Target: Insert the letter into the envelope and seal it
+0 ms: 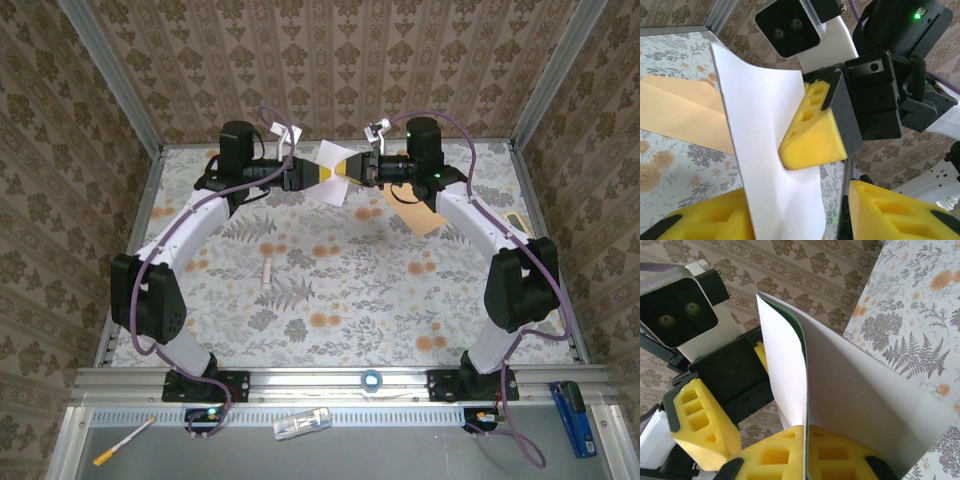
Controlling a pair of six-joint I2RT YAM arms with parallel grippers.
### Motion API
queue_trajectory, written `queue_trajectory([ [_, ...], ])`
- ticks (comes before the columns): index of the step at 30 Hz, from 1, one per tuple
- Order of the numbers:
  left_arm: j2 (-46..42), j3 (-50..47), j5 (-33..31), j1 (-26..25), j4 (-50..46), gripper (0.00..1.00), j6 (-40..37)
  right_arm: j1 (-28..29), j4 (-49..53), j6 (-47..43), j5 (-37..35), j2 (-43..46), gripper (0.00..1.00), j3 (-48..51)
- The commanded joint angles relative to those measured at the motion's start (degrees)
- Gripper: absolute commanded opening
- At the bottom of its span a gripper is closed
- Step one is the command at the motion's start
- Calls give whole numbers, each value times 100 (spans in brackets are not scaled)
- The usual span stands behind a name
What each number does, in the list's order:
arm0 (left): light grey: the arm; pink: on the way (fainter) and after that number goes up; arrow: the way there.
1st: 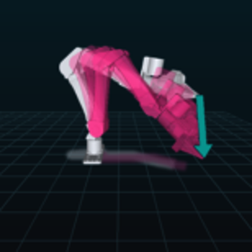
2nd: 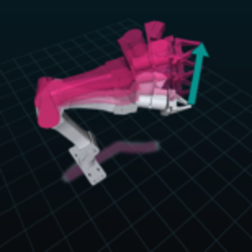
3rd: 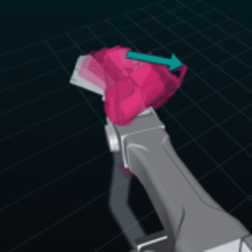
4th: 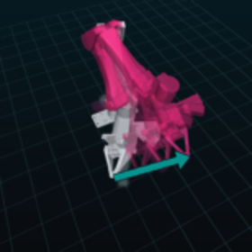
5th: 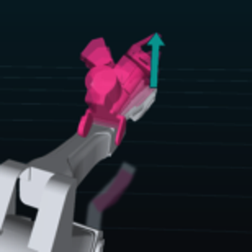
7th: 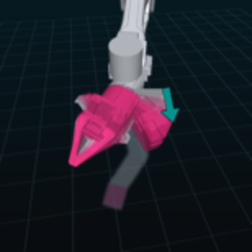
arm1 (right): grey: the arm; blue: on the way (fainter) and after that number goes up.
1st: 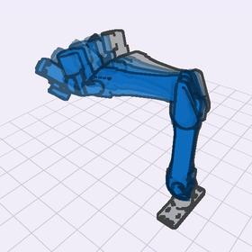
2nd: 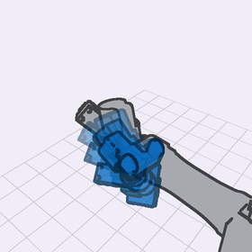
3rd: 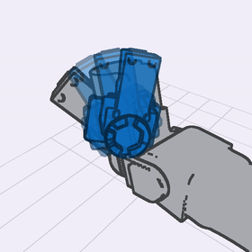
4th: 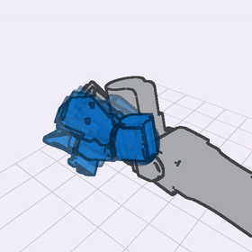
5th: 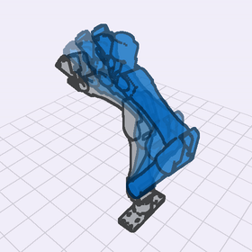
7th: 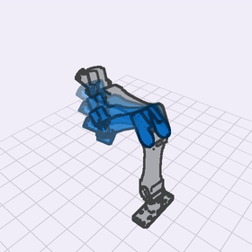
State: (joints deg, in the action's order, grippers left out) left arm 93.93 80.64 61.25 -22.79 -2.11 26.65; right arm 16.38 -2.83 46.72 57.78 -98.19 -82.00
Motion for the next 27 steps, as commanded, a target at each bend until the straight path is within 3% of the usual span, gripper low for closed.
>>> queue_trajectory([
  [1,37,4,19,37,-211,42,-297,-12,-82,21,-14,226,0,11],
  [3,44,0,1,48,-211,39,-302,-12,-96,21,-12,236,0,17],
  [13,26,-7,1,81,-162,3,-267,-12,-126,41,-33,256,2,16],
  [15,23,-11,5,107,-95,0,-197,-12,-122,39,-38,262,11,17],
  [16,19,-26,10,128,-14,0,-150,-11,-118,31,-31,281,21,17],
  [19,-20,-130,-7,177,330,0,96,-44,-3,-87,-55,357,64,51],
  [22,-95,-247,-127,243,751,0,392,-134,256,-337,-153,561,91,130],
  [24,-161,-341,-314,285,1041,0,590,-237,430,-444,-264,713,100,190],
  [27,-284,-581,-783,319,1663,0,1058,-418,406,-484,-380,975,100,440],
])
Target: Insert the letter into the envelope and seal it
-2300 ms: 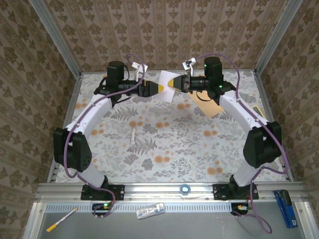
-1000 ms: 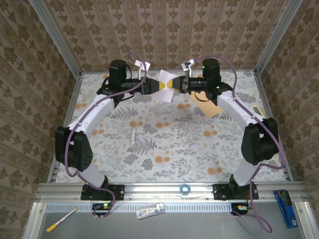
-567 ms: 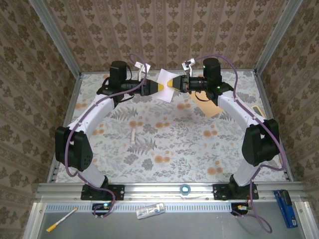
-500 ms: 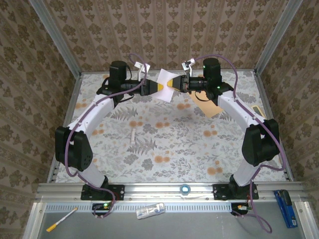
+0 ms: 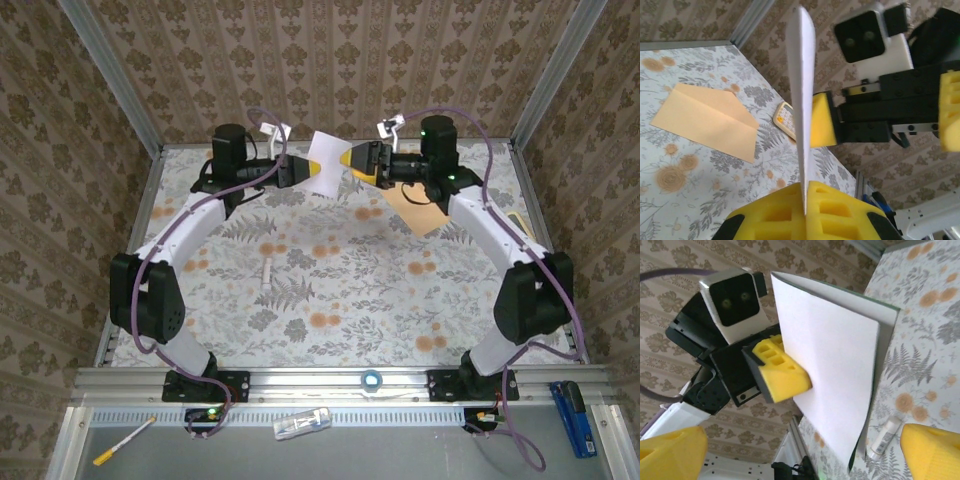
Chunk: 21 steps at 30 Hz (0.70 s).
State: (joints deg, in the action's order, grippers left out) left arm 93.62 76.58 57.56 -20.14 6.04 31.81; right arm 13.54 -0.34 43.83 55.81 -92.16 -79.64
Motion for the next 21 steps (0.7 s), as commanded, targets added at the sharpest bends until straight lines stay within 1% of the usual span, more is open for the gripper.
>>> queue_trajectory([
  [1,-304,-277,-583,67,1105,0,747,-194,92,-178,-242,453,100,335],
  [5,-444,-739,-1232,10,2345,0,1621,-298,-111,-116,-119,502,100,706],
  [8,-458,-925,-1527,-148,2993,0,2052,-295,-802,185,164,406,100,1020],
  [10,-443,-935,-1586,-253,3125,0,2138,-285,-1404,492,323,311,100,1190],
  [13,-359,-882,-1452,-336,3239,0,2247,-271,-1934,724,434,176,99,1260],
  [18,-331,-921,-1353,-377,3247,0,2236,-218,-2280,854,515,6,98,1139],
  [21,-323,-903,-1318,-403,3161,0,2162,-203,-2503,946,482,-49,96,1102],
])
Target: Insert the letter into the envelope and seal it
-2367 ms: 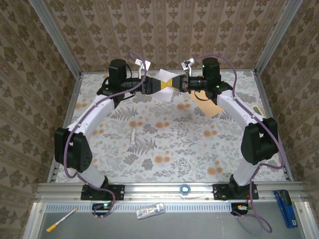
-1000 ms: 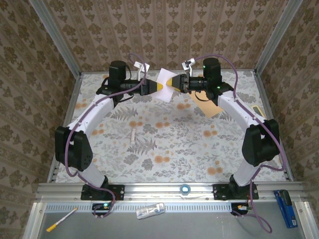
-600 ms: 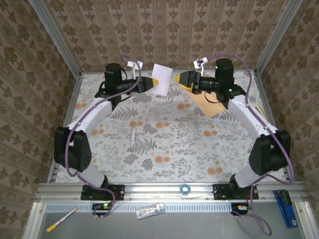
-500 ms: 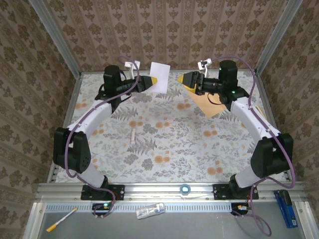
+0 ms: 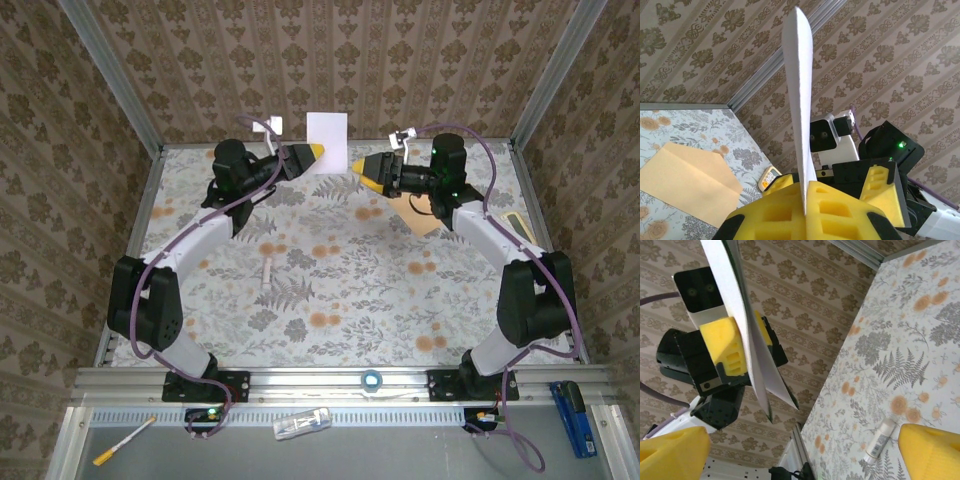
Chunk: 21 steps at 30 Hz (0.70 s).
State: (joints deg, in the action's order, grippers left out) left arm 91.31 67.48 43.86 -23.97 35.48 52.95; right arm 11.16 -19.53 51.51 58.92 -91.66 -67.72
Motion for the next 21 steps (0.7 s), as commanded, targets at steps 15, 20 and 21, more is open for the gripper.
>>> queue_trajectory([
  [15,158,136,123,-179,387,1,154,321,-1487,668,188,-685,91,-590],
  [20,195,94,108,-182,468,1,188,383,-1909,971,238,-818,79,-702],
  [21,200,90,99,-179,476,1,190,392,-1931,1002,253,-827,75,-713],
])
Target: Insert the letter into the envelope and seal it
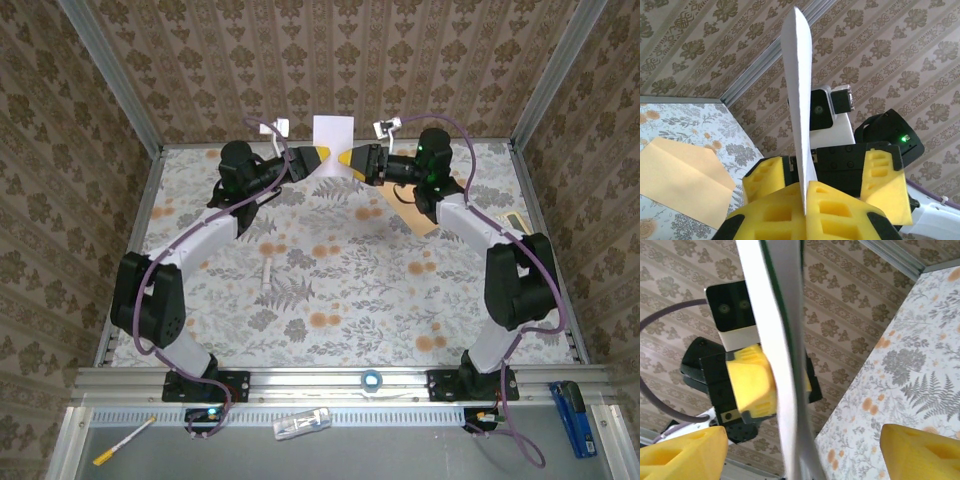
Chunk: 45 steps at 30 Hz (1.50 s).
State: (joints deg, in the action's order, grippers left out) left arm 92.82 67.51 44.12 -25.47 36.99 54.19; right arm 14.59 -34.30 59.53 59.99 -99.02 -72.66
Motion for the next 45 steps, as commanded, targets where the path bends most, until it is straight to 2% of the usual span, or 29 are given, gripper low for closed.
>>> queue_trajectory([
  [1,45,88,63,-32,339,1,65,48,-467,223,161,-114,72,-221],
  [5,55,89,53,-28,337,1,47,53,-463,248,172,-108,62,-187],
  [8,68,78,11,-22,363,1,47,56,-468,271,202,-91,49,-152],
  [15,94,53,5,21,445,1,91,53,-496,275,168,-2,9,23],
  [16,95,55,16,25,446,2,87,58,-489,270,171,20,0,35],
  [21,59,-5,78,137,414,12,56,54,-184,97,210,112,0,33],
  [25,9,-19,166,227,379,32,18,59,654,-478,356,266,0,-10],
  [29,-1,76,265,276,173,35,-99,103,1816,-1284,519,395,0,-176],
  [36,117,288,424,298,36,23,-144,150,1900,-1333,569,488,0,-108],
  [40,134,318,416,302,46,10,-120,167,1767,-1239,566,485,0,-103],
  [43,108,284,317,326,92,5,-70,180,1500,-1084,566,482,0,-42],
  [45,104,226,242,357,229,3,21,179,1252,-912,591,474,7,15],
])
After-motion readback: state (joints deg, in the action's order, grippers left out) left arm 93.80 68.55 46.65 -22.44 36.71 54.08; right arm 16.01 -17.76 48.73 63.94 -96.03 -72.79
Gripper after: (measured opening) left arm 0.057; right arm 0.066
